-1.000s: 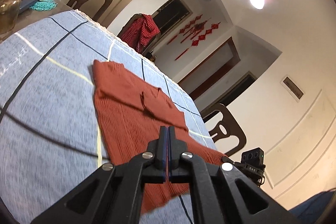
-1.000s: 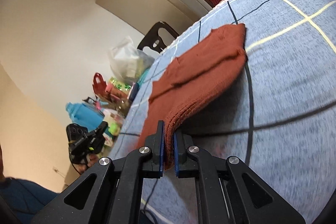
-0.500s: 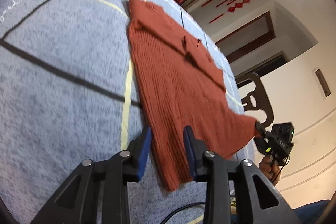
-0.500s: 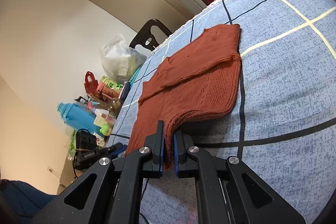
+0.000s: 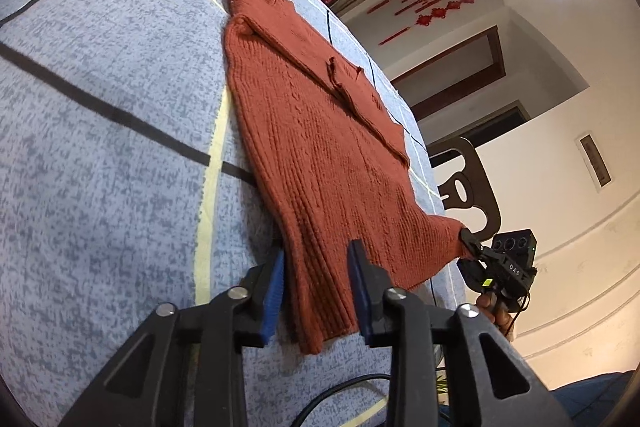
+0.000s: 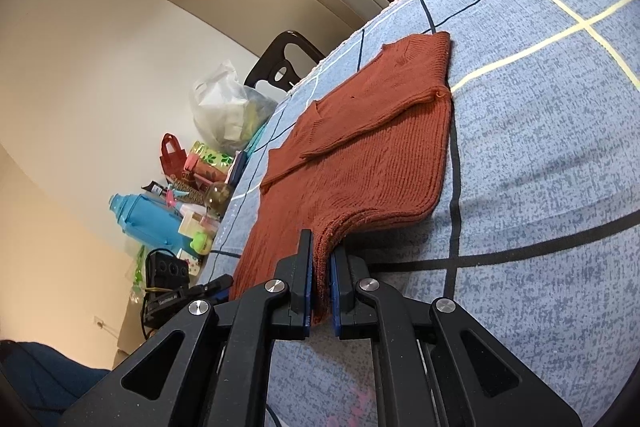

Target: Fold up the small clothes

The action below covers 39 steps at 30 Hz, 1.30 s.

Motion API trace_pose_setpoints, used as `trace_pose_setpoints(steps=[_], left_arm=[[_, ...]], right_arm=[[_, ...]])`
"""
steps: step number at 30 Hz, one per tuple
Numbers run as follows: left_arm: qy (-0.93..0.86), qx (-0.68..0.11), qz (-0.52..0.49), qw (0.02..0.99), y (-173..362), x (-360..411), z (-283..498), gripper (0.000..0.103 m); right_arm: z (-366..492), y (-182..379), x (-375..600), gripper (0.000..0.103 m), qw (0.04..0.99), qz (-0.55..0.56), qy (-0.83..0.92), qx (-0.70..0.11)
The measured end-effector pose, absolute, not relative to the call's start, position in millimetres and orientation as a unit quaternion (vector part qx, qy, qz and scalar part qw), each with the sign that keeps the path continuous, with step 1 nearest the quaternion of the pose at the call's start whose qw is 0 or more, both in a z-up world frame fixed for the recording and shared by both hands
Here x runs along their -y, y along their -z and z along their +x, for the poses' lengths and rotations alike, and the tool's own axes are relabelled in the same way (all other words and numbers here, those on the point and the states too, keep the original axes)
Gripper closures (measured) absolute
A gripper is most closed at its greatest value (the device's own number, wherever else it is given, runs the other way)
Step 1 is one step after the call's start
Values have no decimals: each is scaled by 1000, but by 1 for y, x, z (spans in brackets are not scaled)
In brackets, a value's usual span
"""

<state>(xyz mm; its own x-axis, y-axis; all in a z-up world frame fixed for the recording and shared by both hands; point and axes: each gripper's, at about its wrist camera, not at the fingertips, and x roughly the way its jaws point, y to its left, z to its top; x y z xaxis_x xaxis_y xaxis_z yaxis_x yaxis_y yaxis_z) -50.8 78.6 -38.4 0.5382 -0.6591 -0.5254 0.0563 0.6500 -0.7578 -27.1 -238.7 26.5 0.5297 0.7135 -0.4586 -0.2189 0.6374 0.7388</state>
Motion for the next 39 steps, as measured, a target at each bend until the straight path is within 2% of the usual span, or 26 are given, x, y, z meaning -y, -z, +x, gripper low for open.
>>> trace_pose_setpoints(steps=[2, 7, 17, 22, 32, 39], left_arm=[[216, -430, -347, 805, 42, -79, -52, 96], [216, -429, -321, 816, 39, -73, -52, 97], [264, -296, -334, 855, -34, -95, -35, 97], [259, -266, -329, 868, -59, -96, 4, 97], [221, -278, -357, 864, -65, -112, 118, 97], [167, -343, -390, 838, -12, -123, 186, 97]], right_arm=[[-27, -25, 239, 96, 814, 318, -286, -393], [-27, -24, 239, 96, 815, 317, -284, -394], [-20, -46, 235, 96, 825, 309, -296, -370], [9, -66, 233, 96, 830, 314, -303, -347], [107, -75, 240, 96, 828, 359, -263, -341], [178, -36, 245, 96, 804, 389, -210, -397]])
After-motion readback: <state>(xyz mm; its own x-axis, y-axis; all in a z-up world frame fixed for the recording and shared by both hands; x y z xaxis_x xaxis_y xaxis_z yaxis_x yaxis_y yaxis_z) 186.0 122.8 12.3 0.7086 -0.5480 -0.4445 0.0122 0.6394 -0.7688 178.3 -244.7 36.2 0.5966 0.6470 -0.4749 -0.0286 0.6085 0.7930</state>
